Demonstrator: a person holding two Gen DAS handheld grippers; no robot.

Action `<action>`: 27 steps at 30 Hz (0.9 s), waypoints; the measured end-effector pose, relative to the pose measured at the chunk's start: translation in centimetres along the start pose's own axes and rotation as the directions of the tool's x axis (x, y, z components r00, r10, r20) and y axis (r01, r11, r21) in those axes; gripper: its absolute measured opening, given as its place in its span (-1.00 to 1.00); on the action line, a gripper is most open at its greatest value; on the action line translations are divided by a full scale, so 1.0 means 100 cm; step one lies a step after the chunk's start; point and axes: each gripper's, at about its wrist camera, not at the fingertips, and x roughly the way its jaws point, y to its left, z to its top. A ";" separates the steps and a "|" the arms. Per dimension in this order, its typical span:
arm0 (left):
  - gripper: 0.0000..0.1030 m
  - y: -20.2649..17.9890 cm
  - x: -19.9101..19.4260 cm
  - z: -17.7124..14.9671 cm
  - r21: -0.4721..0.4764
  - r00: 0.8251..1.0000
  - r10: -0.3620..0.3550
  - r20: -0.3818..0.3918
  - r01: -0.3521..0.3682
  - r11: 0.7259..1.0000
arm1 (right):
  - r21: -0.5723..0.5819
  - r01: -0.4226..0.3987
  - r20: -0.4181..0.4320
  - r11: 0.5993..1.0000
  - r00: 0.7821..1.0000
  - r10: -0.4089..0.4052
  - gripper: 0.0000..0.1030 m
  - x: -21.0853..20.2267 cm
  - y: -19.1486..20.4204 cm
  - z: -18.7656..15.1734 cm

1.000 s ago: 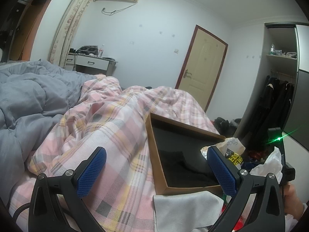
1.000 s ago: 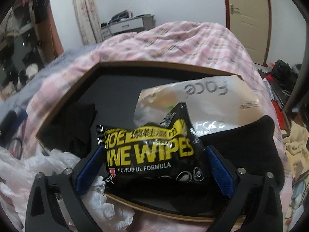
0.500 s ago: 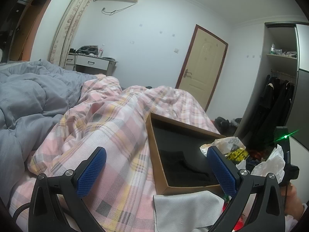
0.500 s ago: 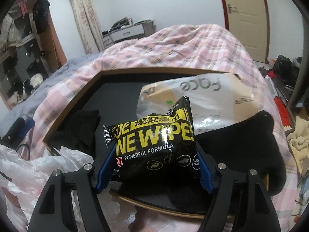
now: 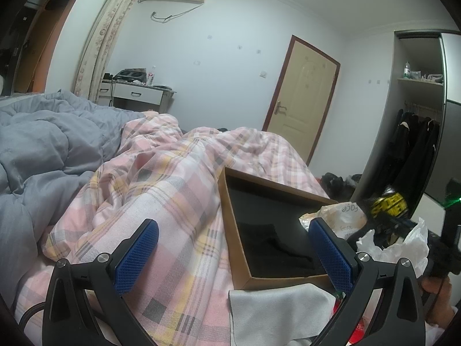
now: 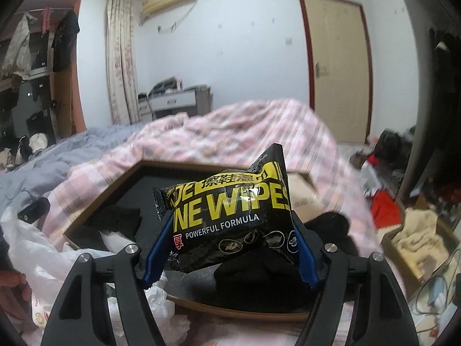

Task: Organize soft objects
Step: 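Lift the wipes packet out of the box with the right tool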

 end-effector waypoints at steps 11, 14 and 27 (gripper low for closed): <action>1.00 0.001 -0.001 0.000 0.002 1.000 0.001 -0.001 -0.001 1.000 | 0.049 0.090 0.221 0.995 0.970 -0.099 0.40 -0.046 -0.017 0.001; 1.00 0.000 0.000 0.000 0.002 1.000 0.001 -0.001 -0.001 1.000 | 0.034 0.089 0.224 0.995 0.970 -0.094 0.40 -0.048 -0.016 0.000; 1.00 -0.001 0.000 0.000 0.004 1.000 0.002 -0.002 -0.002 1.000 | -0.079 -0.175 0.043 0.981 0.983 0.178 0.41 -0.028 -0.010 -0.011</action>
